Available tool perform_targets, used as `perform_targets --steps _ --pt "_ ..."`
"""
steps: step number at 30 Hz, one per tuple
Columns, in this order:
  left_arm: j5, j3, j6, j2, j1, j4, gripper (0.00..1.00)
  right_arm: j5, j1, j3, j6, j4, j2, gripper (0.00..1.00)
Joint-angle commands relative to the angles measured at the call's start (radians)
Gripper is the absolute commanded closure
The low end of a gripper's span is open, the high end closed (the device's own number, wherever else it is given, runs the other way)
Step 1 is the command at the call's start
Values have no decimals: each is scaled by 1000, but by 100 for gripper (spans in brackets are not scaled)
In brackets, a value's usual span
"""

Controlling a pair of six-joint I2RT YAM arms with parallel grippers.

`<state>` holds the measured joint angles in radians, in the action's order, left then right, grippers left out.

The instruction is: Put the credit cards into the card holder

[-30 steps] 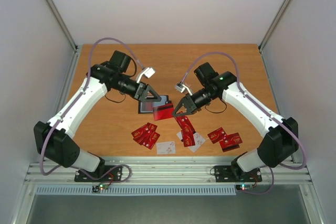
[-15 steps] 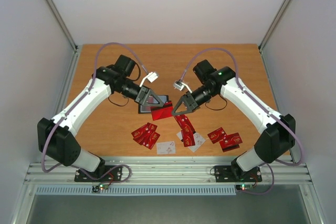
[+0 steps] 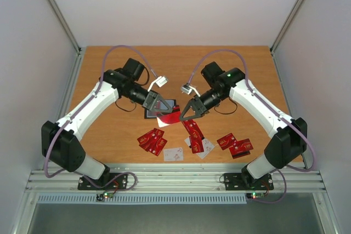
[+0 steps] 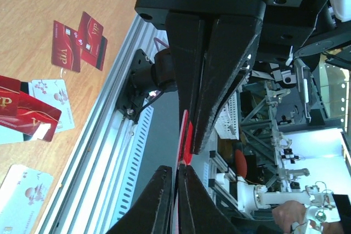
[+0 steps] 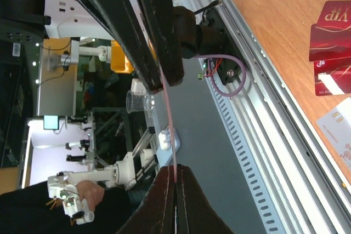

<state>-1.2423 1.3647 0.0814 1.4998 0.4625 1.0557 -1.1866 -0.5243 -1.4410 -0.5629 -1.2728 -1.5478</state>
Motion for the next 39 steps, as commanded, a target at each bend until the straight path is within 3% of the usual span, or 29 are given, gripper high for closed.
perform_targets --steps 1,4,7,10,12,15,19,23,33,39 --pt "-65 2 14 5 16 26 95 16 16 -47 -9 32 -15 99" --pt "-52 -16 -49 0 14 -59 100 78 26 -57 27 45 -19 95" --pt "2 -44 -282 -30 10 -290 100 134 56 -34 116 114 -8 78" --pt "69 -56 -513 -50 -2 -537 100 150 86 26 263 265 33 54" --pt "117 -48 -629 -50 -14 -606 100 155 98 74 386 403 71 46" --pt "182 -55 -750 -60 -28 -749 100 172 101 153 640 646 119 43" --pt "282 -67 -963 -72 -33 -915 100 218 101 282 946 1003 163 43" --pt "352 -59 -1043 -72 -33 -959 100 258 100 384 1205 1340 178 45" --pt "410 -81 -1185 -88 -33 -1097 100 297 99 358 1337 1548 139 50" --pt "427 -94 -1222 -102 -33 -1129 100 312 99 330 1386 1623 114 80"
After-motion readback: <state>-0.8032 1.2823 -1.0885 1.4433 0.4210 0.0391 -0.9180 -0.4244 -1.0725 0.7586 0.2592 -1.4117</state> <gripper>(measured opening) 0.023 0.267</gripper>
